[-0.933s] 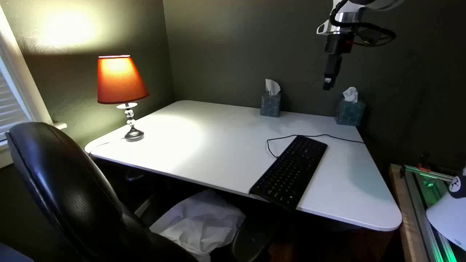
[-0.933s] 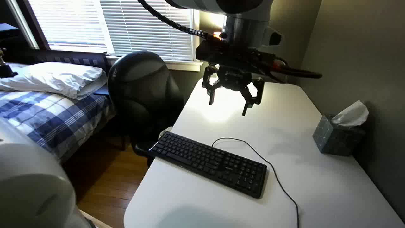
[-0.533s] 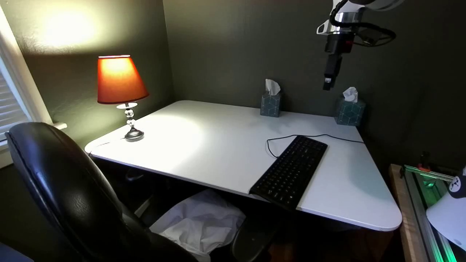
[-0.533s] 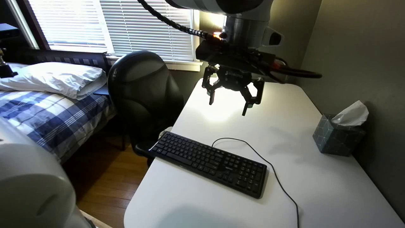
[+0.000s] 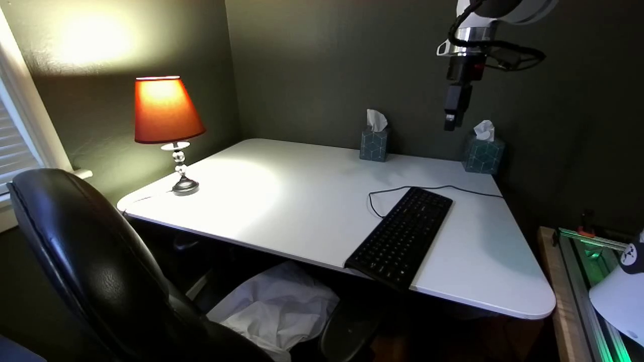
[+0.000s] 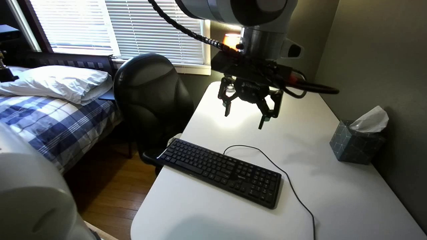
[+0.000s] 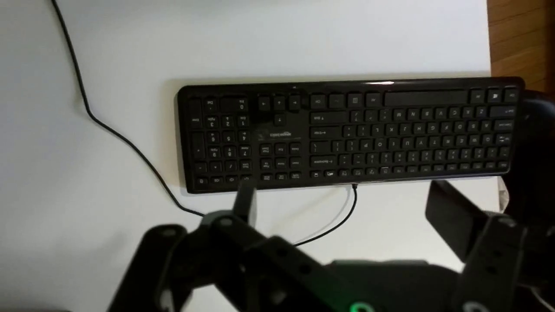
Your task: Press the button on the keyboard
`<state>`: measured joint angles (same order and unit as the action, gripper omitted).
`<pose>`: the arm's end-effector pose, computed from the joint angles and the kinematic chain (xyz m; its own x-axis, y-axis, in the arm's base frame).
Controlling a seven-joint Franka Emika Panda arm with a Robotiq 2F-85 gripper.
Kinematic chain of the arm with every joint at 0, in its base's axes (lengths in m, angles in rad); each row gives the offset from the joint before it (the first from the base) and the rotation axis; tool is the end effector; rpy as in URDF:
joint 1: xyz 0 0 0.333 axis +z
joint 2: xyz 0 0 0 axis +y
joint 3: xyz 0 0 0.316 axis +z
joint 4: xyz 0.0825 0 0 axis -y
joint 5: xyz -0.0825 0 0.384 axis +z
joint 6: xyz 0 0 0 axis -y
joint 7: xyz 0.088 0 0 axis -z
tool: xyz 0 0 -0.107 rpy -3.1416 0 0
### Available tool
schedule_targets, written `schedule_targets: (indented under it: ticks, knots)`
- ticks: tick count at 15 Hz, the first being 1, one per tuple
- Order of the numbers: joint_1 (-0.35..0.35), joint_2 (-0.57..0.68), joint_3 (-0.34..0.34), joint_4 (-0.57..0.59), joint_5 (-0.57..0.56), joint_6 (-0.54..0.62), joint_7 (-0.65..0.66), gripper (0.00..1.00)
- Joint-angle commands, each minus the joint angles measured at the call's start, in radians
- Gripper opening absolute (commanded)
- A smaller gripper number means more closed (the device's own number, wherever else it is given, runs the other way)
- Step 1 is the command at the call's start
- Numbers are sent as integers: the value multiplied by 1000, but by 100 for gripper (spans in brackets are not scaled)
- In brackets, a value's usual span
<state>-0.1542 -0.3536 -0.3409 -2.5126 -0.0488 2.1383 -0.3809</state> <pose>0.3693 -0.2008 0.3963 0.9979 -0.0650 -0.0059 -0.0652 -0.9943 -0.0841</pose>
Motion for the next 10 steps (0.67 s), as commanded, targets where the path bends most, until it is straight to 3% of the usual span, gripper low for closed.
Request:
schedule_targets:
  ticks: [1, 6, 7, 8, 10]
  knots:
    - [-23, 95, 6, 19, 25, 47, 28, 100]
    - [-39, 206, 10, 40, 56, 79, 44, 100]
    - [-42, 227, 12, 50, 61, 80, 48, 96]
    - [-46, 251, 11, 61, 70, 79, 48, 74]
    - [-53, 295, 13, 84, 82, 75, 52, 70]
